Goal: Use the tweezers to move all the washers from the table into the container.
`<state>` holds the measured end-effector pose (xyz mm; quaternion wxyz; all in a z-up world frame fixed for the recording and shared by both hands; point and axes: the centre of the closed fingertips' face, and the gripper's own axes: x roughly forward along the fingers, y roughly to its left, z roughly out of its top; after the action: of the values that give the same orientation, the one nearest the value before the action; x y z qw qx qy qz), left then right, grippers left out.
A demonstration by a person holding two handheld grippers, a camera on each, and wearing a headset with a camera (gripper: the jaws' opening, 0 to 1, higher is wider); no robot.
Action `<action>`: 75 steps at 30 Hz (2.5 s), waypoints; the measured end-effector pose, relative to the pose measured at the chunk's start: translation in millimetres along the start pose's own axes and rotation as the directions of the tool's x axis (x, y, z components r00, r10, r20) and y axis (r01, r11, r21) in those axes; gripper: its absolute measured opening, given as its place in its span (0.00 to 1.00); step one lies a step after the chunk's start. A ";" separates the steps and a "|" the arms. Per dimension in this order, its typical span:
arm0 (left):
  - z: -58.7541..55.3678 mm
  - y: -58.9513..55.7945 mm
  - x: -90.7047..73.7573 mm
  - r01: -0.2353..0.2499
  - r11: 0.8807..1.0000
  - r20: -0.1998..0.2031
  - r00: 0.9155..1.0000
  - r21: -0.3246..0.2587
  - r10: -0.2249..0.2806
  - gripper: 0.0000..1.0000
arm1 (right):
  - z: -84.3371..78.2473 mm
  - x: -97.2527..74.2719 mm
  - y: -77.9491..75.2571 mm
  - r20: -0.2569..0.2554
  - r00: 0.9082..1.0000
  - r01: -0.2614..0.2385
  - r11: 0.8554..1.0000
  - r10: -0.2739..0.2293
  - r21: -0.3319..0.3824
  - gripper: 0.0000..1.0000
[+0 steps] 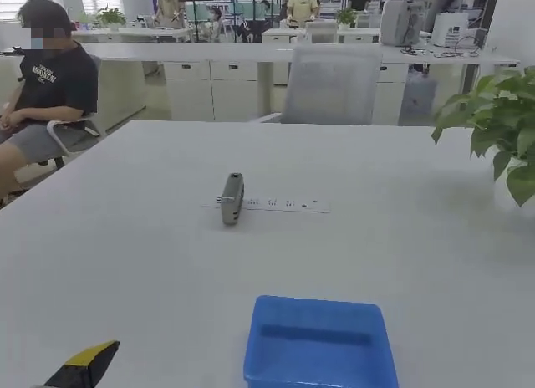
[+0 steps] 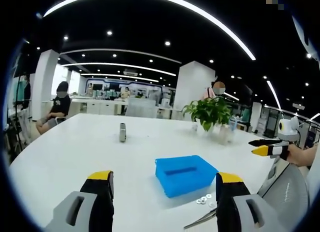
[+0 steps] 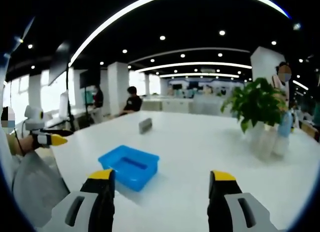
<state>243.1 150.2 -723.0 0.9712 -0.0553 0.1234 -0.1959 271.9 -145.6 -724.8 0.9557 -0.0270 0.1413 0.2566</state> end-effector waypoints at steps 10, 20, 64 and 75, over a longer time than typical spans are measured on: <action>-16.9 -19.1 2.7 0.116 0.993 -0.103 0.988 0.008 -0.115 0.79 | -5.3 2.3 5.1 -0.038 0.999 -0.015 1.000 0.015 -0.009 0.71; -35.5 -20.4 2.6 0.247 0.965 -0.229 0.938 -0.093 -0.262 0.64 | -37.1 11.1 49.8 -0.227 0.939 -0.254 0.966 0.257 0.041 0.50; -151.3 -41.2 16.8 0.833 0.501 -0.911 0.368 0.236 -0.183 0.03 | -131.7 51.4 166.8 -0.685 0.540 -0.807 0.532 0.489 -0.257 0.05; -146.6 -47.3 17.9 0.855 0.472 -0.914 0.347 0.216 -0.209 0.00 | -133.9 56.3 168.2 -0.683 0.540 -0.807 0.534 0.491 -0.254 0.05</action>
<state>203.5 91.1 -860.8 0.6086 0.3557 0.4289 -0.5649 200.4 10.7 -865.6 0.6465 -0.3096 0.3209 0.6190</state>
